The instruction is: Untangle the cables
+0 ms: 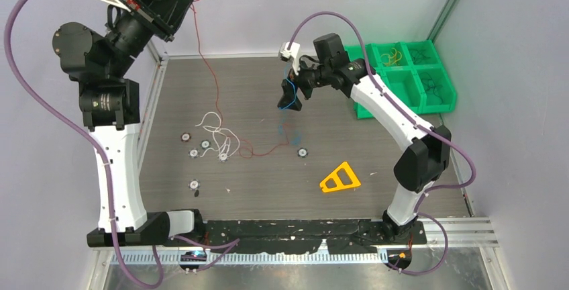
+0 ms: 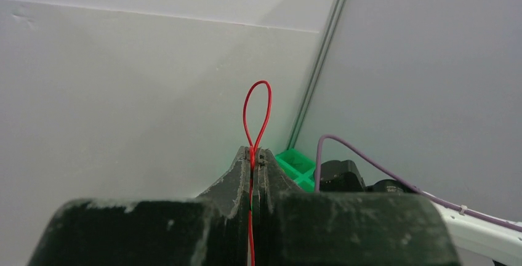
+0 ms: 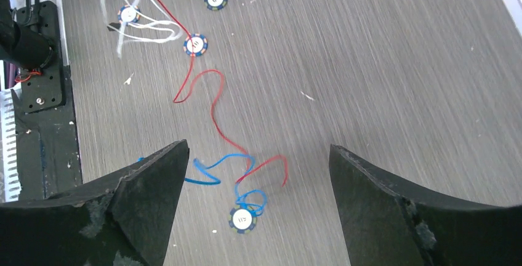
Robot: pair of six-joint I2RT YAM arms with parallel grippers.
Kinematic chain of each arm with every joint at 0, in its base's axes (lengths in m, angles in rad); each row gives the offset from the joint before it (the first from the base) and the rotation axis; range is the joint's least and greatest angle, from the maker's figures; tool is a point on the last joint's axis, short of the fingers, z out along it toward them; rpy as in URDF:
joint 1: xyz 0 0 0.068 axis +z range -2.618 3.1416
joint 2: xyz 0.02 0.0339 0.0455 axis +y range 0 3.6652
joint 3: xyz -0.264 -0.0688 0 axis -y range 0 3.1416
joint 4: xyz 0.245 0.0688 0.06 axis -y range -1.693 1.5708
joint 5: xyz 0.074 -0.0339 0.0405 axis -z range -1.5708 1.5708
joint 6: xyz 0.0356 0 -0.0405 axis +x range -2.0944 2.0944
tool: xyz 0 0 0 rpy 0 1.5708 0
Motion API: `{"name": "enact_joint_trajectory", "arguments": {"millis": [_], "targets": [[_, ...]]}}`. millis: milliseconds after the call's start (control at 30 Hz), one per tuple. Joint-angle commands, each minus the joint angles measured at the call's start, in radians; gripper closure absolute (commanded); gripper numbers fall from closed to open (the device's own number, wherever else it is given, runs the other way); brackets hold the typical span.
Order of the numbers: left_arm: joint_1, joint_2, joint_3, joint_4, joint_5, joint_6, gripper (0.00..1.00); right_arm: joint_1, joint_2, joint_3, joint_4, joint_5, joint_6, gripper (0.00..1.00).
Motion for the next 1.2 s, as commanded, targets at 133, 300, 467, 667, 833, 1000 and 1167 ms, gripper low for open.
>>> {"name": "enact_joint_trajectory", "arguments": {"millis": [133, 300, 467, 667, 833, 1000, 1167], "targets": [[0.003, -0.020, -0.004, 0.048, 0.049, -0.009, 1.00, 0.041, -0.016, -0.001, 0.087, 0.079, 0.036, 0.09], [0.004, -0.023, -0.030, 0.046, 0.056, -0.003, 1.00, 0.051, 0.141, 0.077, -0.095, 0.281, -0.038, 0.49], [0.005, -0.074, -0.182, -0.033, -0.010, 0.059, 1.00, -0.033, 0.084, 0.049, -0.054, 0.017, 0.116, 0.88], [0.013, -0.144, -0.457, -0.225, -0.239, 0.264, 1.00, -0.098, -0.069, 0.010, 0.118, -0.111, 0.324, 0.95], [0.056, -0.099, -0.525, -0.390, -0.420, 0.375, 1.00, -0.092, -0.051, 0.005, -0.021, -0.011, 0.219, 0.57], [0.147, -0.089, -0.546, -0.414, -0.479, 0.384, 1.00, -0.014, 0.053, 0.027, -0.127, 0.106, 0.124, 0.44], [0.178, -0.088, -0.518, -0.434, -0.468, 0.389, 1.00, 0.089, 0.180, 0.043, -0.129, 0.225, 0.073, 0.31]]}}
